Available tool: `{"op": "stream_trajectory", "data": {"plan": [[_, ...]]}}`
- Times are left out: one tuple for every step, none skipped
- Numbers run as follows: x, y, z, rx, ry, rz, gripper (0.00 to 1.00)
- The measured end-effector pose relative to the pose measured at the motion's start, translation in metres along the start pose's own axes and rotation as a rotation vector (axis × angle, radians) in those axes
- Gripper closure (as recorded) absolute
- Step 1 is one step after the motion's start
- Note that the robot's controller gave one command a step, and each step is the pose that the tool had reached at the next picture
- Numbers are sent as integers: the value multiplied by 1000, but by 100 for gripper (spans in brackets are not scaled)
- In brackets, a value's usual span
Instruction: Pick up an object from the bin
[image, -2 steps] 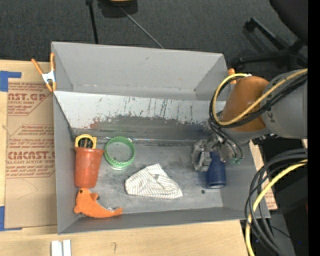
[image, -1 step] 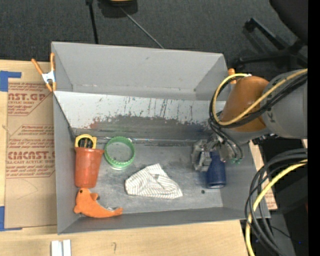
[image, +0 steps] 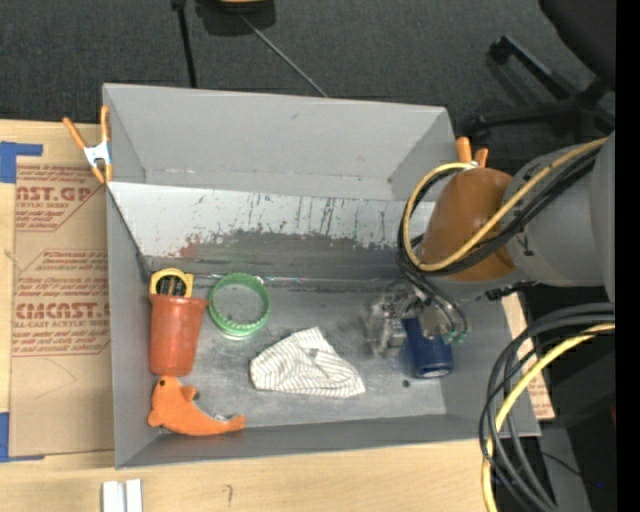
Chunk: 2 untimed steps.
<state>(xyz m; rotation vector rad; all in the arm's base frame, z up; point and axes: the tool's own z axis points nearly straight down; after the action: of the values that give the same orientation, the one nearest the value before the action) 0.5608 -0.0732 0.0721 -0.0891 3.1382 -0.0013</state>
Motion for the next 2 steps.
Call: {"op": "stream_trajectory", "data": {"plan": [[8, 20, -44, -1, 0, 145, 0], [8, 20, -44, -1, 1, 145, 0]]}}
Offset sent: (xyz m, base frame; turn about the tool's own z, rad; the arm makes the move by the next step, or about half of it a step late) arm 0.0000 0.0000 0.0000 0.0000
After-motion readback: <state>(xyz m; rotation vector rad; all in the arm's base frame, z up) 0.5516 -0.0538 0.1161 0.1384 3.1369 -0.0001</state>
